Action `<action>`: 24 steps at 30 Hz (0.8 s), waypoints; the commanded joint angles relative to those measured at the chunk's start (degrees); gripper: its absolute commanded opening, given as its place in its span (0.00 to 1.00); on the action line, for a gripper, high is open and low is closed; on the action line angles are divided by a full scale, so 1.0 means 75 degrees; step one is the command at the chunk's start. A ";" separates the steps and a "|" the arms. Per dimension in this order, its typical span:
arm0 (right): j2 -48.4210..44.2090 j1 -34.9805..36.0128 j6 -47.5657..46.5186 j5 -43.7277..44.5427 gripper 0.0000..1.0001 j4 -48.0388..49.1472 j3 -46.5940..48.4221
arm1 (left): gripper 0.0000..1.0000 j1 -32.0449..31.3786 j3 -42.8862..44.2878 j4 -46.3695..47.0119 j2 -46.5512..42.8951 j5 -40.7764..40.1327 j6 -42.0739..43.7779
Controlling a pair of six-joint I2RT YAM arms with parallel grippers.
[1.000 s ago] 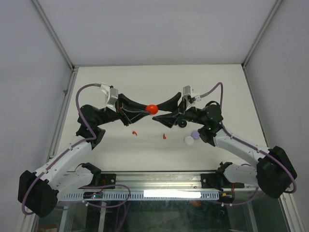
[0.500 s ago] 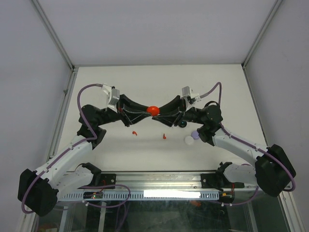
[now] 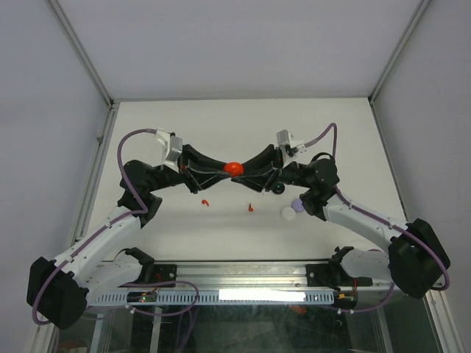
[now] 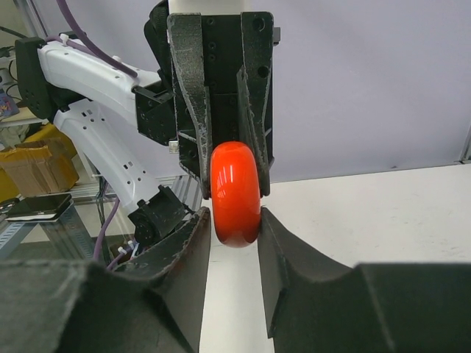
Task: Insert the wireless bluetooth earbuds into the charging case
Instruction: Pick up the charging case at the center of the board.
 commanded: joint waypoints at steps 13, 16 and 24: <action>-0.0099 0.0110 -0.0309 -0.0339 0.08 -0.0393 0.0607 | 0.00 -0.0213 0.0387 -0.1784 -0.0328 -0.0289 0.1711; -0.0135 0.0113 -0.0475 -0.0346 0.00 -0.0599 0.0596 | 0.10 -0.0219 0.0501 -0.2167 -0.0423 -0.0392 0.1918; -0.0187 0.0109 -0.0944 -0.0345 0.00 -0.0908 0.0522 | 0.39 -0.0219 0.0667 -0.2376 -0.0532 -0.0444 0.1597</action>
